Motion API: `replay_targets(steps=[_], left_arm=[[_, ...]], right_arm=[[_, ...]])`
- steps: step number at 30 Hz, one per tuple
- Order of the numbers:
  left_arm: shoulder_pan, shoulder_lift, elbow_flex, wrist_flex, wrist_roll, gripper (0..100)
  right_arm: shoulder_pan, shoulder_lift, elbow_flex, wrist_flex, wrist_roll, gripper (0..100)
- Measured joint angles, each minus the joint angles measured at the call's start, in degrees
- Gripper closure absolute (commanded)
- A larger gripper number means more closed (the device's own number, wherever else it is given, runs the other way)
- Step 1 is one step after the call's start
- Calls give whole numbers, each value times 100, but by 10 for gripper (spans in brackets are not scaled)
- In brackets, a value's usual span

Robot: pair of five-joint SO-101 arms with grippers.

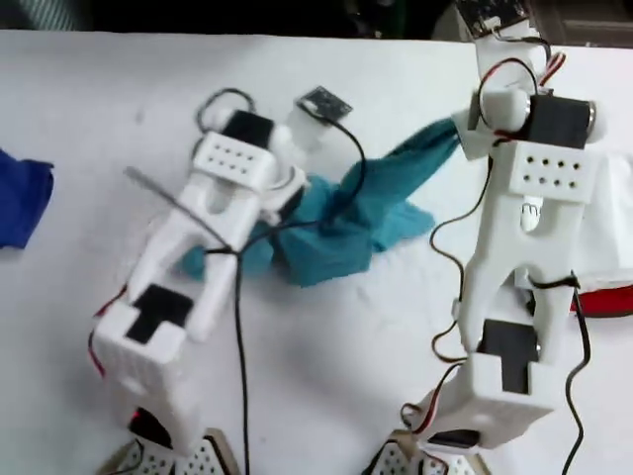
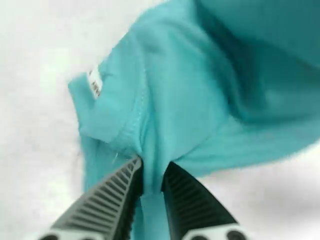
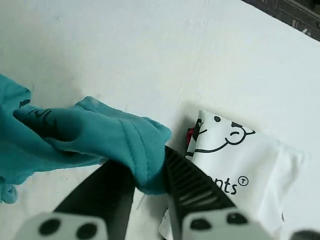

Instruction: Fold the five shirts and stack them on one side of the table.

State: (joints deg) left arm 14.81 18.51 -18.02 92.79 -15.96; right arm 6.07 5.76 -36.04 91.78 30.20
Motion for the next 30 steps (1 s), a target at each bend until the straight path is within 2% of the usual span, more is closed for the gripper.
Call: replay_targets(steps=[4, 7, 9, 11, 13, 16, 20, 24, 30], left_arm=[[-246, -299, 0, 589, -659, 978], [-580, -299, 79, 668, -993, 970], [-791, -299, 325, 475, -1152, 907], [-897, -299, 659, 299, -1248, 804], [-897, -299, 967, 264, -1266, 758], [-888, -334, 1055, 308, -1125, 763], [-923, -378, 475, 835, -958, 784], [-923, -686, 9, 914, -642, 789], [-475, -1090, 369, 949, -598, 789]], right_arm=[[-360, -114, 9, 475, 0, 980], [-580, -114, 53, 563, 0, 980], [-642, -114, 105, 519, 0, 980], [-686, -26, 176, 404, 0, 980], [-712, 176, 185, 237, 0, 980], [-703, 422, 193, 62, 0, 980], [-703, 527, 193, 18, 0, 980], [-703, 536, 193, 18, 0, 980], [-431, 536, 193, -413, 0, 980]])
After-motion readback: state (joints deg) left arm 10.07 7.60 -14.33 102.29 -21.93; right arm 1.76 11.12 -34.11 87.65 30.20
